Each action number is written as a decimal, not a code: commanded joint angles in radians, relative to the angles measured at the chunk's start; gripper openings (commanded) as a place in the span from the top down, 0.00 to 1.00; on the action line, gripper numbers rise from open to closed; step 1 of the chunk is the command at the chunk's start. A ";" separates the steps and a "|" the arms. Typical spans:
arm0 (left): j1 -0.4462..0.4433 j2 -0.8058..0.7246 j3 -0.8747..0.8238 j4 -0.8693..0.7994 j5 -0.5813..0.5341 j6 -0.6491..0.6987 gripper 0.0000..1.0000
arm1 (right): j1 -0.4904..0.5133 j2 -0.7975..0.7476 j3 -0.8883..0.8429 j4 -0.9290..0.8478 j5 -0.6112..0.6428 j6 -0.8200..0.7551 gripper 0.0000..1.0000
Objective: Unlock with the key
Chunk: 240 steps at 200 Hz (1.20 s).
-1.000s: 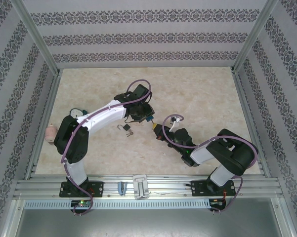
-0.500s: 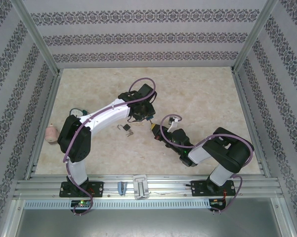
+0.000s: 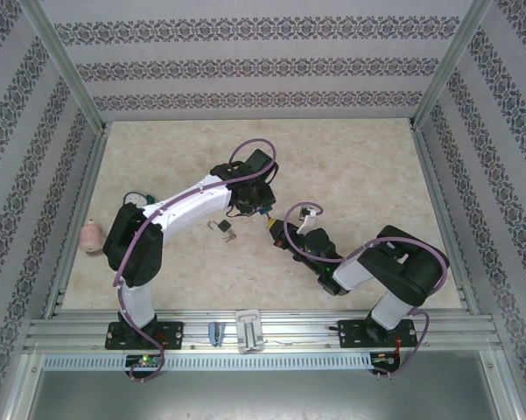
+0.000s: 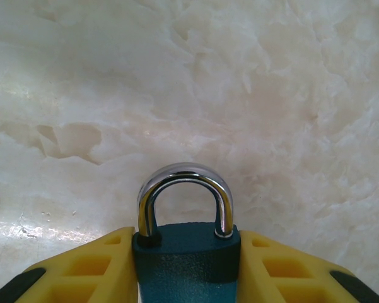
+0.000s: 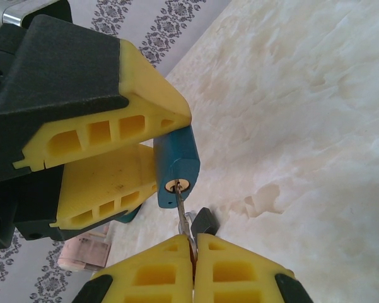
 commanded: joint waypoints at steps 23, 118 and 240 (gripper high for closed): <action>-0.017 0.006 0.021 0.003 0.021 0.007 0.64 | 0.001 0.006 0.015 0.052 0.034 0.009 1.00; -0.031 0.012 0.033 -0.005 0.017 0.011 0.64 | -0.042 -0.043 0.038 -0.010 0.024 0.118 1.00; -0.037 0.014 0.036 0.003 0.041 0.013 0.65 | -0.093 -0.125 0.100 -0.155 -0.040 0.115 1.00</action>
